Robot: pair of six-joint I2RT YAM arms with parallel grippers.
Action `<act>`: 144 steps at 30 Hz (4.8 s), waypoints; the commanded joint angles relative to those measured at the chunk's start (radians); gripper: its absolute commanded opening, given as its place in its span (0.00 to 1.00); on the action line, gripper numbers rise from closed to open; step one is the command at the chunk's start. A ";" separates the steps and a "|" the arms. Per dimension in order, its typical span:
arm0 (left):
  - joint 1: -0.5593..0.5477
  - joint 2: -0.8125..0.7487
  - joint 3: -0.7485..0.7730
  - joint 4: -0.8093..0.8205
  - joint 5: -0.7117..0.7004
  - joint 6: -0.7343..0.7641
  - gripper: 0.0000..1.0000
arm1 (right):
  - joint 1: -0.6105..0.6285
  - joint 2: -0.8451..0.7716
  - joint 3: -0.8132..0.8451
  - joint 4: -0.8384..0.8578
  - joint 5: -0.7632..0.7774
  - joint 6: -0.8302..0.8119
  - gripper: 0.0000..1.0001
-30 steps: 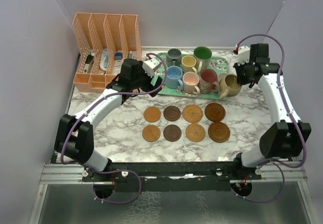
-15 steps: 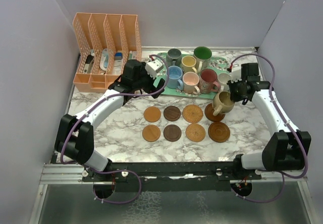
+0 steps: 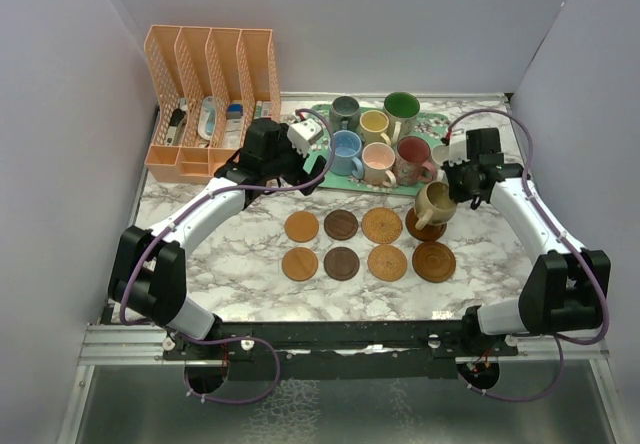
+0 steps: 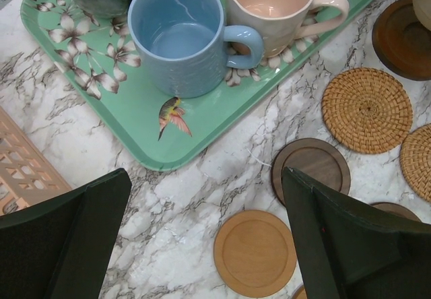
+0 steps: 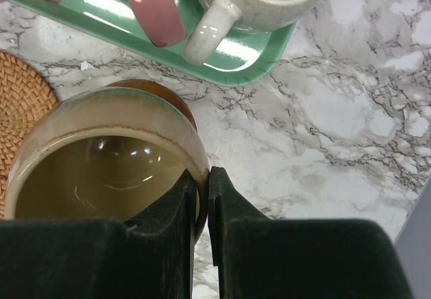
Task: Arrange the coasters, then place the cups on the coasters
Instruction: Place the cup on the coaster.
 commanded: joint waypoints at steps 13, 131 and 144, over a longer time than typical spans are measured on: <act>-0.013 0.017 -0.013 0.028 -0.026 0.020 0.99 | 0.016 0.022 -0.056 0.105 0.016 0.031 0.01; -0.039 0.039 -0.001 0.003 -0.050 0.062 0.99 | 0.044 0.016 0.022 -0.017 -0.016 -0.018 0.28; -0.039 0.017 -0.006 0.004 -0.067 0.082 0.99 | 0.042 0.049 0.177 0.051 0.133 -0.049 0.45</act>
